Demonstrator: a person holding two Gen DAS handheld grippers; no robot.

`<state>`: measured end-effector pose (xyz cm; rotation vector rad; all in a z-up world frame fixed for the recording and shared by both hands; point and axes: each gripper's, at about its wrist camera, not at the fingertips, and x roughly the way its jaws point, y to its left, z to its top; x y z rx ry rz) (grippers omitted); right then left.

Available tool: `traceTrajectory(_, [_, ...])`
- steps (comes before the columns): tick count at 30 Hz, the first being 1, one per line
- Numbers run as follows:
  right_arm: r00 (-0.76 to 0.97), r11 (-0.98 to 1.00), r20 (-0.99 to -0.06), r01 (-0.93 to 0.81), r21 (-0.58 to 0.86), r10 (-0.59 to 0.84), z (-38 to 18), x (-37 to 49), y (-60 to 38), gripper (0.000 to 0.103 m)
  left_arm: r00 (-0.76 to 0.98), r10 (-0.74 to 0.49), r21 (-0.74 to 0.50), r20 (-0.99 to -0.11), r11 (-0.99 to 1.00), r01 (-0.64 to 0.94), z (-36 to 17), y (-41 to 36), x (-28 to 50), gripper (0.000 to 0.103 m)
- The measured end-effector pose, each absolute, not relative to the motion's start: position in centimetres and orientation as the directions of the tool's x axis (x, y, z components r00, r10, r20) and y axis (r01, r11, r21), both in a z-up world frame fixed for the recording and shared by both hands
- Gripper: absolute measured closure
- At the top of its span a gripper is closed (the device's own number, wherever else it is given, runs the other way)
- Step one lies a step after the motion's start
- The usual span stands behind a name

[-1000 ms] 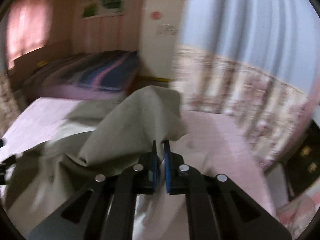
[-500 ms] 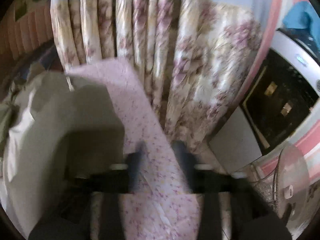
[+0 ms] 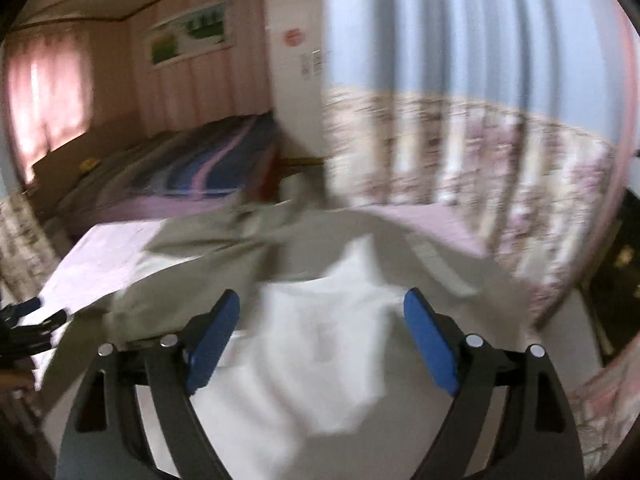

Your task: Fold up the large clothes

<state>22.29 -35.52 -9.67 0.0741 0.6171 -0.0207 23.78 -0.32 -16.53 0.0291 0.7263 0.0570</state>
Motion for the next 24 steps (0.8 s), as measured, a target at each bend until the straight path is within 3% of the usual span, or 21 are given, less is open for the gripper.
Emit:
traceTrajectory(8, [0.75,0.99,-0.647,-0.133,0.057,0.138,-15.5,24.0,-21.5,0.018,0.679,0.104,0.082,-0.727,0.995,-0.065,-21.6,1.3,24.3,0.003])
traceTrajectory(12, [0.721,0.978,-0.673,-0.208,0.016,0.164,-17.6,25.0,-16.7,0.018,0.673,0.07,0.023,-0.736,0.997,-0.078,-22.2,2.6,23.6,0.003])
traceTrajectory(19, [0.719,0.978,-0.681,-0.207,-0.019,0.139,-18.5,26.0,-14.2,0.018,0.699,0.053,0.04,-0.713,0.999,-0.034,-20.7,2.7,23.9,0.003])
traceTrajectory(24, [0.716,0.979,-0.683,-0.205,-0.002,0.148,-18.5,25.8,-16.0,0.018,0.642,-0.056,-0.047,-0.765,0.998,0.03,-22.0,3.0,25.6,0.004])
